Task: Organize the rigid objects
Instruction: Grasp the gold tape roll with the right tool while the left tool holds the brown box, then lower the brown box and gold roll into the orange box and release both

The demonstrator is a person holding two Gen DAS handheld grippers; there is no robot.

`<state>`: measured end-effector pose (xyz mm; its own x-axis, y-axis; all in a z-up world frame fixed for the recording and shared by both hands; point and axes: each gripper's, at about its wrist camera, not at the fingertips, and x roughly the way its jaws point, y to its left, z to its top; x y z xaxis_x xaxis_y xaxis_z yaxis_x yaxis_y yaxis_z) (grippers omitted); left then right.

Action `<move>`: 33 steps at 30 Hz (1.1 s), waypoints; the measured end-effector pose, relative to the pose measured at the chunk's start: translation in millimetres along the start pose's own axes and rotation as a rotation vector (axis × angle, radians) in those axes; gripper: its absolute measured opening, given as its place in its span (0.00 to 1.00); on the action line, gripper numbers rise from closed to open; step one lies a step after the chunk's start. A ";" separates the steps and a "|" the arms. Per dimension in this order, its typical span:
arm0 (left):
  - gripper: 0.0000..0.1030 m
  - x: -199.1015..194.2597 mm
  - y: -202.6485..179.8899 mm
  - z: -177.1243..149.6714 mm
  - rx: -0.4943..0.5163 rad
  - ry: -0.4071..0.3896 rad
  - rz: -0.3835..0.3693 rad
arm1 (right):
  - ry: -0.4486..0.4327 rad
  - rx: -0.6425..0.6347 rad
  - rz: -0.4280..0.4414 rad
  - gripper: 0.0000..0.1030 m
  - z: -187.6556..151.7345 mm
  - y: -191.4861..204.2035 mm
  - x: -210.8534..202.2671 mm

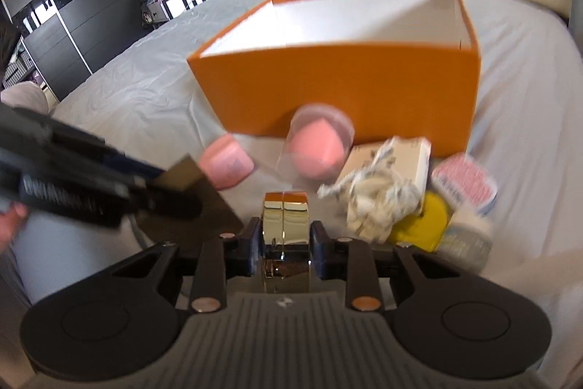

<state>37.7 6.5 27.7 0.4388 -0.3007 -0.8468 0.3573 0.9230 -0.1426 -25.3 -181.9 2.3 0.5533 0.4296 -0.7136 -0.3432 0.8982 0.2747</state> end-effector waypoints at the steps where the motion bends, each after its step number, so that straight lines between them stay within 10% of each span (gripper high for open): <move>1: 0.50 -4.6 0.8 5.7 -0.010 -0.027 -0.007 | -0.016 -0.016 -0.011 0.27 4.6 1.2 -3.5; 17: 0.49 -14.8 24.6 104.8 -0.106 -0.302 -0.038 | -0.316 -0.064 -0.165 0.27 128.8 -3.7 -28.9; 33: 0.48 72.6 55.8 125.8 -0.095 -0.117 -0.080 | 0.015 0.046 -0.245 0.26 149.3 -37.9 76.1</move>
<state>193.2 6.1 22.8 0.5072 -0.3948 -0.7661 0.3179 0.9119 -0.2594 143.2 -169.4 33.8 0.6041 0.1978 -0.7720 -0.1655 0.9787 0.1213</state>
